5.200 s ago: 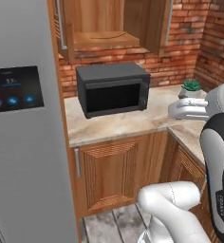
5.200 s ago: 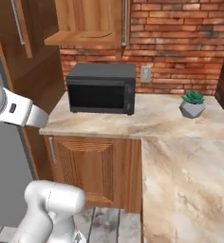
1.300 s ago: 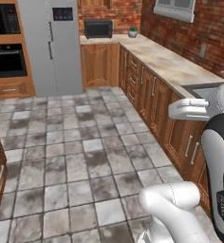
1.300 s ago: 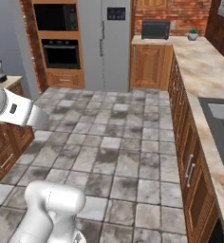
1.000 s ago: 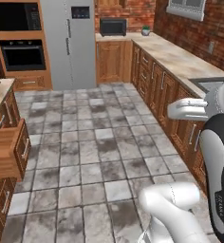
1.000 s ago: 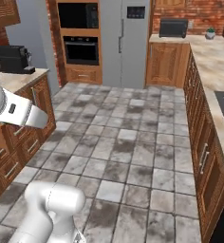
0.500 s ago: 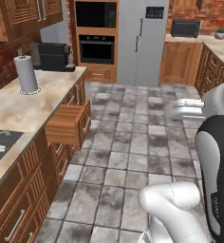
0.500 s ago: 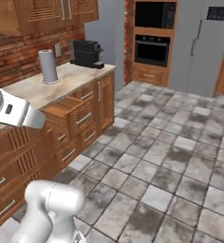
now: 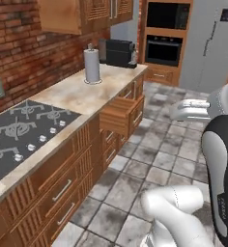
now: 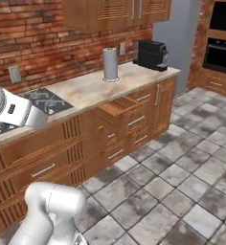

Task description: Organize the utensils by type. Pick up the wooden spoons from the counter and place them in the open cabinet. Then pick up the metallic utensils from the counter and place them in the open drawer.

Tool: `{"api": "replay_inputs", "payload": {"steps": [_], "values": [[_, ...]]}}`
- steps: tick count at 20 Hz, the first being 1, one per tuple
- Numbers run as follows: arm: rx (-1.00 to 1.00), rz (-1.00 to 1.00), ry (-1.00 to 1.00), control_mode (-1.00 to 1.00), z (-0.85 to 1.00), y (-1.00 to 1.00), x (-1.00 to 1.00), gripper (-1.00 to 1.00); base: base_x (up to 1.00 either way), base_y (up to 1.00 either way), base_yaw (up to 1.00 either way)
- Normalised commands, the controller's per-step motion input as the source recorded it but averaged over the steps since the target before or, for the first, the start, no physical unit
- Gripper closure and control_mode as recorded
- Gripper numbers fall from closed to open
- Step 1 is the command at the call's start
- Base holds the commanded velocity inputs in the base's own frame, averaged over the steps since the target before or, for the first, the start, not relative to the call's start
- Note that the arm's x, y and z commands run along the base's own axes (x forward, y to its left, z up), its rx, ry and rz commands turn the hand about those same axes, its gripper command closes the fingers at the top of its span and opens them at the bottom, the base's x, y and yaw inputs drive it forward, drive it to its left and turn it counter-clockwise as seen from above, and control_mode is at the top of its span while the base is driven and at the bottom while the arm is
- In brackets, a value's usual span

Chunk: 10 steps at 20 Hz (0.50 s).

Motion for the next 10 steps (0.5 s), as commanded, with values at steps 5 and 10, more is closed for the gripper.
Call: {"api": "replay_inputs", "payload": {"steps": [5,10], "values": [[0.0,0.0,0.0,1.0,0.0,0.0,0.0,-1.0,-0.39,0.7,0.51],[0.0,0.0,0.0,1.0,0.0,0.0,0.0,-1.0,-0.3,0.77,0.52]]}}
